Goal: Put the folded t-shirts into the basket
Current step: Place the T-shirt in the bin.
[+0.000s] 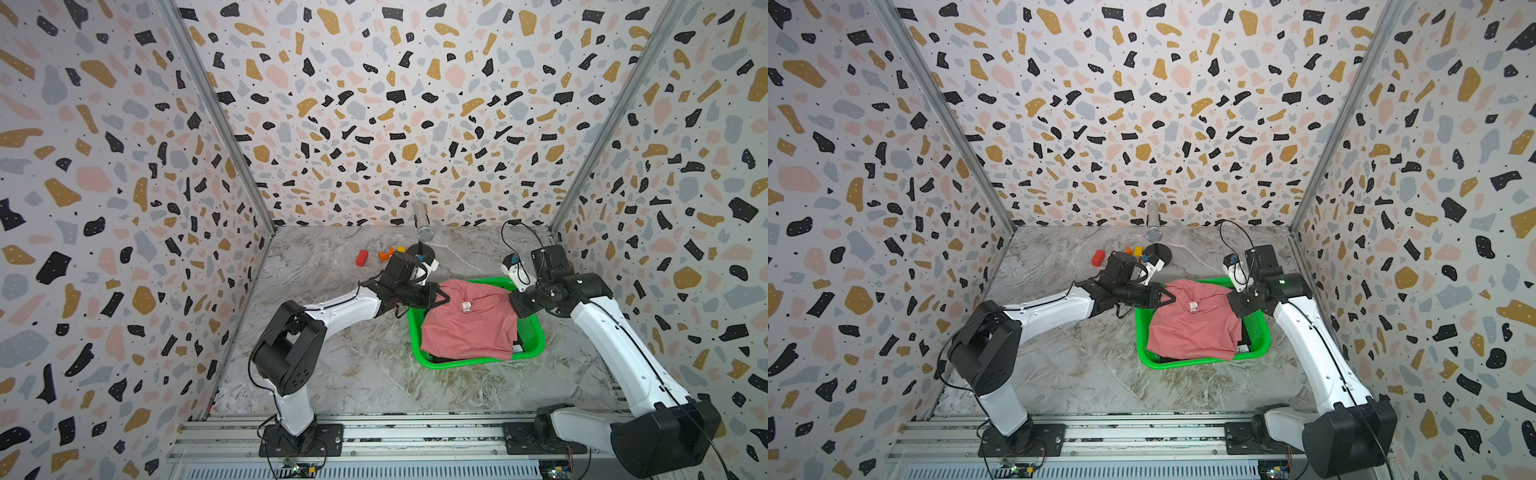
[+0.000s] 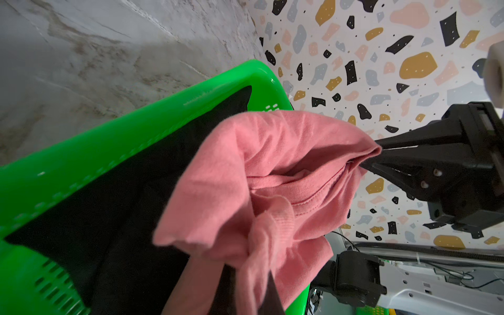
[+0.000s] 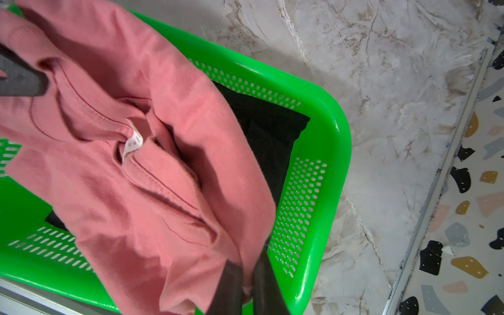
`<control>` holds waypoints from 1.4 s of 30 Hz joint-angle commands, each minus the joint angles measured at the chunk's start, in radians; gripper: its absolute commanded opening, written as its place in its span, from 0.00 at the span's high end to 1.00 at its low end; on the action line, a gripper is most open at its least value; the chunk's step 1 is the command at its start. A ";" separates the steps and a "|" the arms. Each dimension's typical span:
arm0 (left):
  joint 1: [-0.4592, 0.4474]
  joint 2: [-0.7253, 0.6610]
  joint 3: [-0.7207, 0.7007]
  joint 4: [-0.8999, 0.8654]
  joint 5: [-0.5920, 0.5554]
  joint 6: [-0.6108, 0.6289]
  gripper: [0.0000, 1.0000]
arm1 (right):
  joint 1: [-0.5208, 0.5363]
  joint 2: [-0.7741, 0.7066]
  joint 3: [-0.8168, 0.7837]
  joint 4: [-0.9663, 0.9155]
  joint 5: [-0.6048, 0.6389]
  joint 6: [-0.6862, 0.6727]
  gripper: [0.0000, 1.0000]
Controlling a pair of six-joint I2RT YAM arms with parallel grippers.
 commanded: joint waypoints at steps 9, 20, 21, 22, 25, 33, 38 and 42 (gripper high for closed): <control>0.001 0.024 -0.027 0.080 -0.128 -0.122 1.00 | -0.052 0.181 0.097 0.115 -0.027 -0.128 1.00; 0.000 0.021 -0.033 -0.047 -0.272 -0.237 1.00 | -0.091 0.331 0.189 0.172 -0.106 -0.201 1.00; 0.000 0.022 -0.032 -0.062 -0.289 -0.237 1.00 | -0.096 0.345 0.195 0.174 -0.118 -0.199 1.00; 0.000 0.029 -0.033 -0.061 -0.294 -0.236 1.00 | -0.099 0.358 0.200 0.176 -0.125 -0.196 1.00; 0.000 0.037 -0.031 -0.058 -0.293 -0.222 1.00 | -0.099 0.379 0.195 0.187 -0.142 -0.176 1.00; 0.024 0.029 -0.010 -0.090 -0.279 -0.132 0.38 | -0.099 0.216 0.170 0.193 -0.067 0.044 0.43; 0.063 -0.006 0.049 -0.210 -0.290 0.007 0.14 | -0.099 0.080 0.146 0.072 -0.116 0.384 0.48; 0.071 -0.015 0.096 -0.298 -0.325 0.160 0.13 | -0.097 0.076 0.092 -0.057 -0.201 0.546 0.61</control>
